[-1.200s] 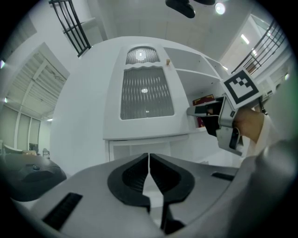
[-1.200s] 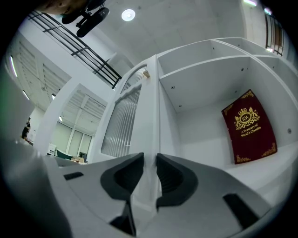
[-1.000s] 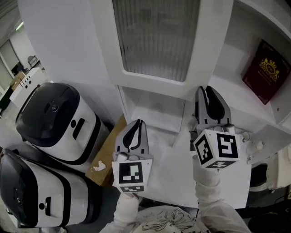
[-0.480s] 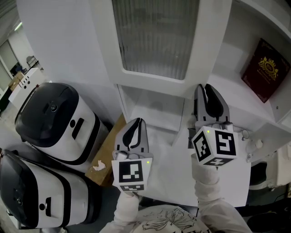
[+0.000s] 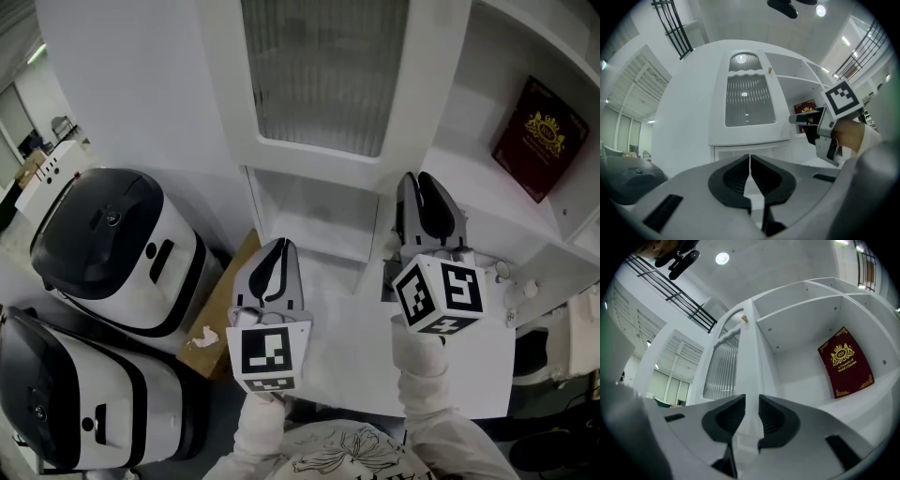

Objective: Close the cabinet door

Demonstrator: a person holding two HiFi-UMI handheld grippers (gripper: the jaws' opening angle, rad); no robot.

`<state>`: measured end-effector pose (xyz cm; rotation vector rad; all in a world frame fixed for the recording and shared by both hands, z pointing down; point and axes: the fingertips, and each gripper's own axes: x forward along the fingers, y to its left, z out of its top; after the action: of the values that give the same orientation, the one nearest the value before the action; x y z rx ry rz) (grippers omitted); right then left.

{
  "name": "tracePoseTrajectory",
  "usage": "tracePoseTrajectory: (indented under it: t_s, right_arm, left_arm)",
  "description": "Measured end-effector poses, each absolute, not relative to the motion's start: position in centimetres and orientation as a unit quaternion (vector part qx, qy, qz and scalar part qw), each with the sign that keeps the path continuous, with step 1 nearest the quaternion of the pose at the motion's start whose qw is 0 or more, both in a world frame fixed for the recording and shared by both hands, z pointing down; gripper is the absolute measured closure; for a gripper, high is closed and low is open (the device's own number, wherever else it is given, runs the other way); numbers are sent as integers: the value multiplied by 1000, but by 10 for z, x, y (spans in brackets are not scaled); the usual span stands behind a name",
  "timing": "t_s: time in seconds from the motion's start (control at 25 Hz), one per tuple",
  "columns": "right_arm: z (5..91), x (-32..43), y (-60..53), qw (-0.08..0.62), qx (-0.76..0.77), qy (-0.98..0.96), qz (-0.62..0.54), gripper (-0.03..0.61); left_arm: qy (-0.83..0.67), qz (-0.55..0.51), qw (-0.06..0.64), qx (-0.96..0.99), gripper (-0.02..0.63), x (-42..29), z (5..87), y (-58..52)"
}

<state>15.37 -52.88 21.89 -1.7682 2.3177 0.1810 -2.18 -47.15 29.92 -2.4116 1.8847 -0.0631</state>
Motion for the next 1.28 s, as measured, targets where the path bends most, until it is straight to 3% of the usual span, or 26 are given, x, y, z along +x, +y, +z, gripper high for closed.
tracePoseTrajectory:
  t_s: [1.28]
  right_arm:
    - [281, 139, -443, 40, -631, 774, 27, 543]
  left_arm:
    - [592, -4, 37, -805, 603, -26, 293, -424]
